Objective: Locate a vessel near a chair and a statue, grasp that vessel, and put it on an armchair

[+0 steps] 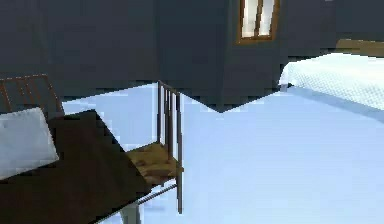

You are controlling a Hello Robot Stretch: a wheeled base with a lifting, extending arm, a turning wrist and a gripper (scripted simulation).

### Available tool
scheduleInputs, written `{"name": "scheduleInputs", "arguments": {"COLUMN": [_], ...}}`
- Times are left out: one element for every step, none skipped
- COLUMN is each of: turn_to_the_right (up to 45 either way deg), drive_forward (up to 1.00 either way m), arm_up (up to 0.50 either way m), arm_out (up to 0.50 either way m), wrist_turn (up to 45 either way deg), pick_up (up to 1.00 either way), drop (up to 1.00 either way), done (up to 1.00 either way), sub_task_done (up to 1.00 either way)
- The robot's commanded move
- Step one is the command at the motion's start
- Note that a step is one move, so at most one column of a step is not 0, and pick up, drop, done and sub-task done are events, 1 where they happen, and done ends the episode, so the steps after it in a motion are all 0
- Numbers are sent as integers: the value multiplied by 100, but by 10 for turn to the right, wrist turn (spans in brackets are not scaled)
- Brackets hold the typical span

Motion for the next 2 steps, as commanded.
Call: {"name": "scheduleInputs", "arguments": {"turn_to_the_right": [390, 0], "drive_forward": [0, 55], "arm_up": [0, 0], "arm_out": [0, 0], "wrist_turn": [0, 0], "pick_up": [0, 0], "drop": [0, 0], "done": [0, 0], "sub_task_done": [0, 0]}}
